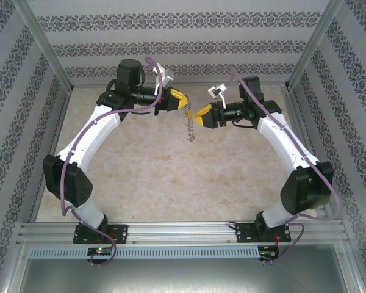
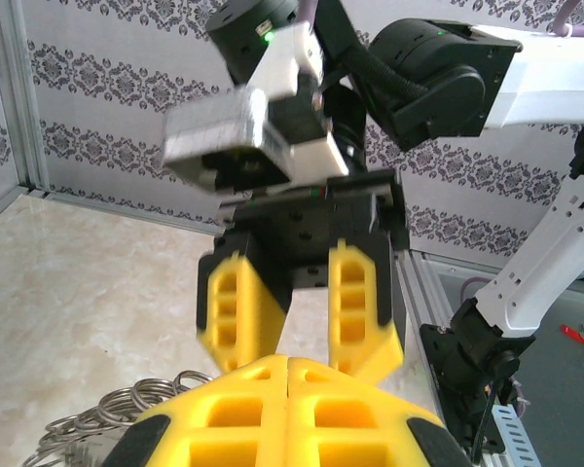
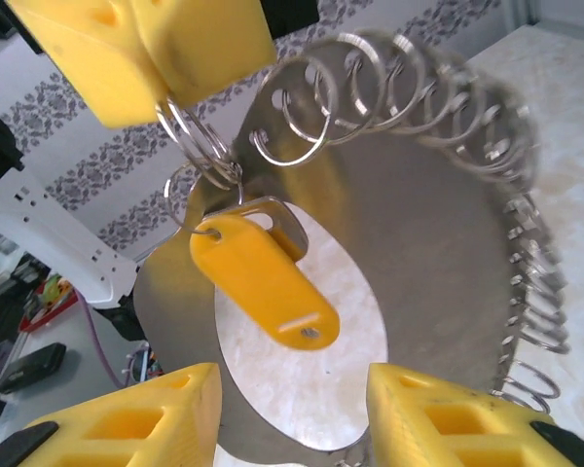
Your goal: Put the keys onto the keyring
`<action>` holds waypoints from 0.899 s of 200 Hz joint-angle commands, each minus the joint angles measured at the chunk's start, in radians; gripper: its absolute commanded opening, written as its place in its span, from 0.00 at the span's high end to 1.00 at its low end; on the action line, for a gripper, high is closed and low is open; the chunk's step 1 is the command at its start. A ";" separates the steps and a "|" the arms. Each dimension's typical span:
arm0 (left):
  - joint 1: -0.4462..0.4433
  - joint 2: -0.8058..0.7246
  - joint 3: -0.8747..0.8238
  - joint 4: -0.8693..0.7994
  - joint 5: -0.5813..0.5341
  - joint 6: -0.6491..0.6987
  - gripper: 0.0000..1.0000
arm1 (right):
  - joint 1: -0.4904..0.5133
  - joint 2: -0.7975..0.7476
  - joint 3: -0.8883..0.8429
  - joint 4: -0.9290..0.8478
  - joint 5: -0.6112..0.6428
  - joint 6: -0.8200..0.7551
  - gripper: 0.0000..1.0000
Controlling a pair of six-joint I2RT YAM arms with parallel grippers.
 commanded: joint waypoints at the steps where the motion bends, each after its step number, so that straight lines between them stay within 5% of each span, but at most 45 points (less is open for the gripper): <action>1: -0.003 -0.041 -0.007 0.065 0.041 -0.010 1.00 | -0.018 -0.057 -0.002 0.078 -0.044 0.036 0.57; 41: -0.003 -0.041 -0.013 0.076 0.042 -0.019 1.00 | -0.009 -0.027 0.043 0.215 -0.043 0.144 0.59; 180: -0.004 -0.030 -0.020 0.101 0.051 -0.036 1.00 | 0.063 0.079 0.146 0.285 -0.024 0.200 0.64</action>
